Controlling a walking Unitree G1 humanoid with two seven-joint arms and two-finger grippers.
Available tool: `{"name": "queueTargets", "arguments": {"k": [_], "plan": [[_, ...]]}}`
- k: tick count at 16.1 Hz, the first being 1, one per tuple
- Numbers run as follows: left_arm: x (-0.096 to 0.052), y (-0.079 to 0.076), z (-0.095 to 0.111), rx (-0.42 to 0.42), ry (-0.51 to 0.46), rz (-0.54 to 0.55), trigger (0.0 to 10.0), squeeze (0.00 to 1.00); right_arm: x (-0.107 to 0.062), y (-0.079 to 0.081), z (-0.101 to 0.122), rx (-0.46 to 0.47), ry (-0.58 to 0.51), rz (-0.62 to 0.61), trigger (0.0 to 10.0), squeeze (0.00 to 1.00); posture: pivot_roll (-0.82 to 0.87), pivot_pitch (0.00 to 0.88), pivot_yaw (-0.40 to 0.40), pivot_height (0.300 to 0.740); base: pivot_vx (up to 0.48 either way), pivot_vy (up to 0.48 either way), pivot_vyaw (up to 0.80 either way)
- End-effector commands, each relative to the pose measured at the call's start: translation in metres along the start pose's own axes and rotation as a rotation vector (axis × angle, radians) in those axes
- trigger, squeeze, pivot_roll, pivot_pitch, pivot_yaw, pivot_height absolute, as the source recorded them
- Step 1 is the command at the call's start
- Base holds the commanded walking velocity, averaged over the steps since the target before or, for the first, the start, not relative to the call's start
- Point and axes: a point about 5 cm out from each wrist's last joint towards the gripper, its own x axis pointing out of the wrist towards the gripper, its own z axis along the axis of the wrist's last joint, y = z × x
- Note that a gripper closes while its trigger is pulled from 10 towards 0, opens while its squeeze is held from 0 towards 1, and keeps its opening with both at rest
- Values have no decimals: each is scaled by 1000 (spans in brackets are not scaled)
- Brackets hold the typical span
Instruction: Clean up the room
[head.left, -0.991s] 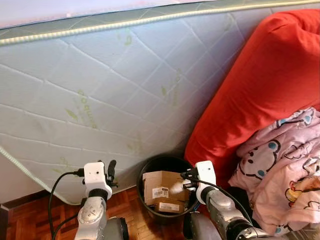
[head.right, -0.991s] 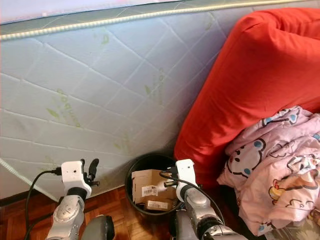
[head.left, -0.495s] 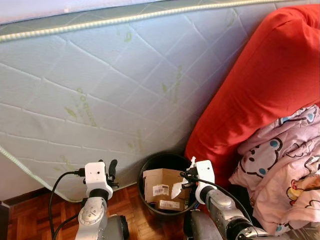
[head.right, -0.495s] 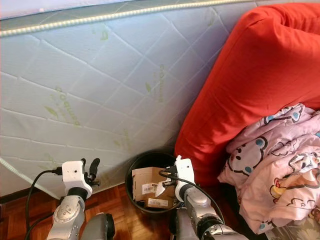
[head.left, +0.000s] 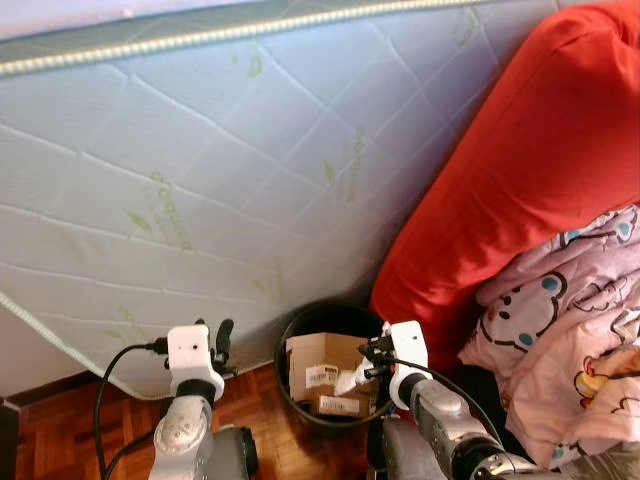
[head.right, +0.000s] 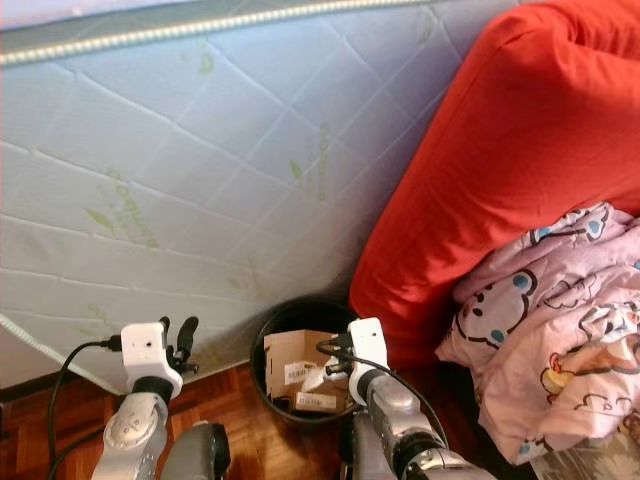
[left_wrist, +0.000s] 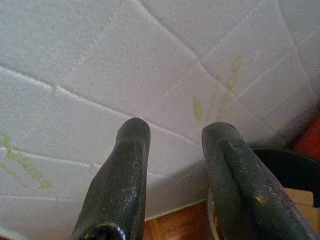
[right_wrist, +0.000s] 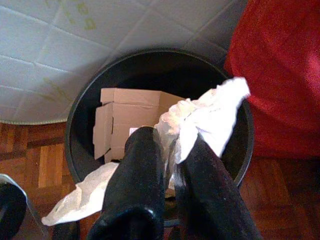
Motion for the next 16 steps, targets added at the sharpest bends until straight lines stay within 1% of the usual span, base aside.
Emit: {"name": "queueTargets", "arguments": {"k": [1, 7, 11, 14, 15, 16], "plan": [[-4, 0, -3, 8, 18, 2, 10000, 0, 0, 1, -4, -1, 20, -3, 10000, 1000, 6, 168, -52, 618, 0, 0, 0], [-11, 1, -5, 9, 32, 7, 10000, 0, -1, 2, -7, 12, 28, 0, 10000, 1000, 16, 194, -53, 618, 0, 0, 0], [-12, 2, -5, 11, 37, 12, 10000, 0, -1, 3, -8, 22, 29, 16, 10000, 1000, 20, 197, -56, 618, 0, 0, 0], [-11, 2, -5, 12, 42, 12, 10000, 0, -1, 3, -10, 22, 36, 5, 10000, 1000, 19, 191, -55, 618, 0, 0, 0], [-11, 2, -5, 12, 44, 12, 10000, 0, -2, 2, -12, 16, 42, -5, 10000, 604, 16, 187, -55, 618, 0, 0, 0], [-10, 2, -5, 12, 45, 12, 10000, 0, -3, 1, -14, 17, 46, -11, 10000, 604, 16, 185, -56, 618, 0, 0, 0]]}}
